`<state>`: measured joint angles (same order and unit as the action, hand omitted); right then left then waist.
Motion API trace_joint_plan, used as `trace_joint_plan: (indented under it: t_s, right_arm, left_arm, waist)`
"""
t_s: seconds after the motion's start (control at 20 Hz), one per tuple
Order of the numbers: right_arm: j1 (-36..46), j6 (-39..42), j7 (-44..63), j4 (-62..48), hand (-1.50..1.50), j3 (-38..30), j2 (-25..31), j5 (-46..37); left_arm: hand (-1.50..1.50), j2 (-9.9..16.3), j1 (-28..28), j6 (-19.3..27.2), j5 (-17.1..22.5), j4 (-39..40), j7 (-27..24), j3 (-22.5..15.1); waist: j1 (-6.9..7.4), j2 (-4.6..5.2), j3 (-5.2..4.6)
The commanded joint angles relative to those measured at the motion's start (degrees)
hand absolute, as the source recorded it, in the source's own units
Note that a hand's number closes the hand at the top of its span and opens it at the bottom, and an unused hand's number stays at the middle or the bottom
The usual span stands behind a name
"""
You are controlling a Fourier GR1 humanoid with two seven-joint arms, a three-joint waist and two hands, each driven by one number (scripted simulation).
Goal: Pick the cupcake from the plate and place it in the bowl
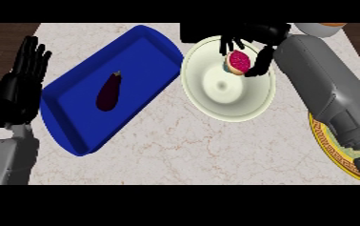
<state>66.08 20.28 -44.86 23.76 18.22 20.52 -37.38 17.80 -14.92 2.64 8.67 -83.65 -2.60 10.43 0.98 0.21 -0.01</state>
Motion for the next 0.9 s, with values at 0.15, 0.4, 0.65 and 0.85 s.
trace_joint_plan:
  t_s: [0.15,0.4,0.65,0.85]
  right_arm:
    - [-4.0,8.0,-2.0,-5.3,-1.50,-3.6,-4.4,4.9]
    - [-1.2,7.5,-1.2,-7.1,-1.50,-11.6,-5.9,12.7]
    - [1.9,7.1,0.5,-10.9,-1.50,-19.0,-1.2,18.9]
    - [3.9,8.6,3.9,-14.8,-1.50,-22.8,4.2,21.7]
  left_arm:
    - [0.00,0.9,2.3,-2.0,1.4,-1.5,-0.6,1.2]
    - [0.00,0.4,-0.5,-0.3,0.1,-1.7,0.9,0.4]
    - [0.00,-0.2,-0.6,-0.7,0.0,-1.0,0.2,-0.1]
    - [0.00,-0.9,-2.2,-0.8,-0.6,-0.4,0.0,-1.3]
  waist:
    - [0.45,0.13,0.02]
    - [0.59,0.35,0.06]
    - [1.59,0.90,0.09]
    - [2.50,1.63,0.12]
